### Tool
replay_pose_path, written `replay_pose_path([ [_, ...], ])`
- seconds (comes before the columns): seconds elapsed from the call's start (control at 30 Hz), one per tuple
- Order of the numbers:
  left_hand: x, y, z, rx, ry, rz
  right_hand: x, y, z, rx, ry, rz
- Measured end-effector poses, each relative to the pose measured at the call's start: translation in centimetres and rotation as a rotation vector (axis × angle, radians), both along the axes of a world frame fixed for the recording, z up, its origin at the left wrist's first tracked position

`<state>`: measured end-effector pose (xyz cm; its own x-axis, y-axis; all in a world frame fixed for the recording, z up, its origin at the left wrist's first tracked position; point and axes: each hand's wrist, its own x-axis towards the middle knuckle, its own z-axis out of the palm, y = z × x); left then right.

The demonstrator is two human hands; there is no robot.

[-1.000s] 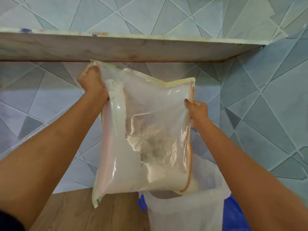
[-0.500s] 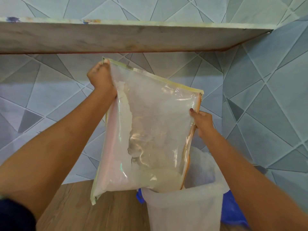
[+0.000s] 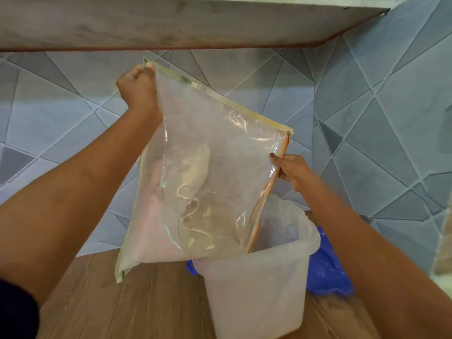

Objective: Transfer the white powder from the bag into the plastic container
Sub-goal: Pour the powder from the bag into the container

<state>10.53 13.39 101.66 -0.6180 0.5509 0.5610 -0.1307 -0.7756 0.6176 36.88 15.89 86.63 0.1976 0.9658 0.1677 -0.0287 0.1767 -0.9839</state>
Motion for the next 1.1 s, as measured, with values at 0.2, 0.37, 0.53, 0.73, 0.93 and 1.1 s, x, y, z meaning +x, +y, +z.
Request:
replay_pose_path([
  [0.2, 1.9, 0.1, -0.1, -0.011, 0.106, 0.057, 0.7, -0.1, -1.2, -0.063, 0.016, 0.031],
  [0.37, 3.5, 0.3, -0.5, -0.049, 0.22, 0.08, 1.7, 0.4, -2.5, -0.097, 0.03, 0.021],
  [0.53, 4.1, 0.1, -0.5, -0.102, 0.278, 0.042, 2.4, 1.0, -2.5, -0.114, -0.019, -0.029],
  [0.73, 5.5, 0.1, -0.4, -0.191, 0.396, -0.042, 0.8, 0.5, 0.3, 0.055, -0.385, -0.416],
  [0.93, 7.3, 0.5, -0.9, -0.245, 0.513, -0.095, -3.8, -1.2, 7.1, 0.464, -0.349, -0.049],
  [1.1, 7.1, 0.2, -1.2, -0.286, 0.645, -0.054, -6.4, -0.2, 10.7, 0.497, -0.309, 0.049],
])
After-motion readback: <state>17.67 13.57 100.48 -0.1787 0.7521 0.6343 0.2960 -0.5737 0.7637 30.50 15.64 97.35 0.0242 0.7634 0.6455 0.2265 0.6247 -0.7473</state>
